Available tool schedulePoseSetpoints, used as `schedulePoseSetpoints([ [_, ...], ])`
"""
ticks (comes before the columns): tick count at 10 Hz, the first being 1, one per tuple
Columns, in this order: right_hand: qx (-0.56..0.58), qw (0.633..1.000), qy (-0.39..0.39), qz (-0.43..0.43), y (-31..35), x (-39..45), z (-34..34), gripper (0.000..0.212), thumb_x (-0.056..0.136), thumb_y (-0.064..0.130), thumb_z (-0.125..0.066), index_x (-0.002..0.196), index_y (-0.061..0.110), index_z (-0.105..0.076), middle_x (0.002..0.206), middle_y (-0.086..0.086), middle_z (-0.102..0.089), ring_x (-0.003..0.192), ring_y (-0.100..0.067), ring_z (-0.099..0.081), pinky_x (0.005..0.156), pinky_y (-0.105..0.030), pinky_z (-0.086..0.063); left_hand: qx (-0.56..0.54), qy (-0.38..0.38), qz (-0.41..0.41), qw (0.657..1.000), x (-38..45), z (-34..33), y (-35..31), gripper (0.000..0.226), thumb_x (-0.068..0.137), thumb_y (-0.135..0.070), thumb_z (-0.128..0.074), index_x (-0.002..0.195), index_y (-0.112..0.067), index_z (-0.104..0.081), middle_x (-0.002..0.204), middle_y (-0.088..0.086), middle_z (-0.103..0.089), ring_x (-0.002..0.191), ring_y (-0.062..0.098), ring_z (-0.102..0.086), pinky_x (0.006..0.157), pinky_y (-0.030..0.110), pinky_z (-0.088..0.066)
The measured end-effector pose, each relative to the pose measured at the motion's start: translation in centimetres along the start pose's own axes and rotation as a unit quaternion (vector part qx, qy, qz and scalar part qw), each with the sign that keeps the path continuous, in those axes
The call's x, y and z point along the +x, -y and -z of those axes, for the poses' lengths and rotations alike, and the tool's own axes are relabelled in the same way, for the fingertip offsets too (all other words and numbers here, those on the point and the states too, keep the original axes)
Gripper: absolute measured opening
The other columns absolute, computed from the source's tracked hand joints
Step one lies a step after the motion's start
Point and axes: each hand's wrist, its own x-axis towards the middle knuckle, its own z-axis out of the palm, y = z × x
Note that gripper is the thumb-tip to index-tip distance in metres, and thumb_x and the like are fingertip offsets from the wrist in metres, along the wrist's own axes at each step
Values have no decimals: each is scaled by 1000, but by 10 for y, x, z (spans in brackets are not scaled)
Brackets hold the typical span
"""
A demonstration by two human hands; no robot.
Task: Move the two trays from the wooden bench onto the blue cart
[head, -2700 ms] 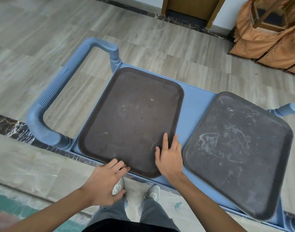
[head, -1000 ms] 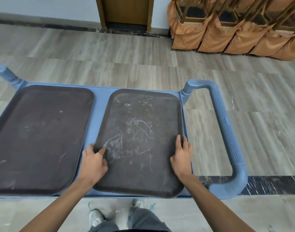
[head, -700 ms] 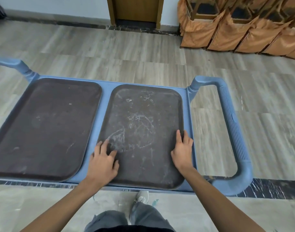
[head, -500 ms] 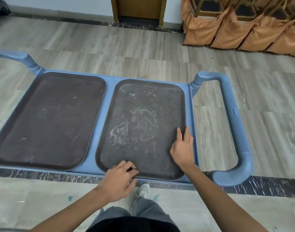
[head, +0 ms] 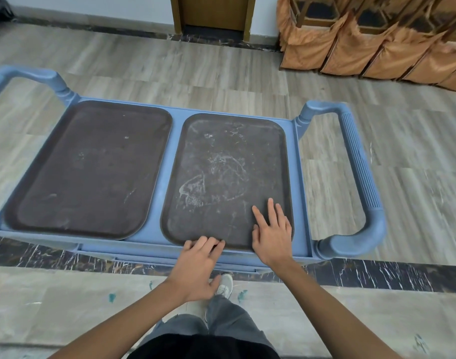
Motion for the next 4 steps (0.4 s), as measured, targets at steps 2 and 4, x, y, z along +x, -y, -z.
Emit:
schedulePoseSetpoints([
  [2, -6, 1000, 12, 3, 10, -17, 0, 54, 101, 33, -37, 154, 30, -32, 167, -6, -13, 153, -28, -10, 118, -50, -22, -13, 5, 6, 1000, -2, -6, 2, 79, 80, -55, -43, 148, -18, -32, 136, 0, -44, 119, 22, -41, 97, 41, -39],
  [4, -11, 999, -25, 38, 19, -37, 29, 54, 102, 45, -32, 155, 36, -27, 168, 0, -10, 154, -27, -6, 120, -48, -19, -74, -15, -2, 997, -9, 19, 10, 72, 85, -57, -45, 149, -24, -36, 142, -5, -41, 126, 15, -39, 98, 37, -44],
])
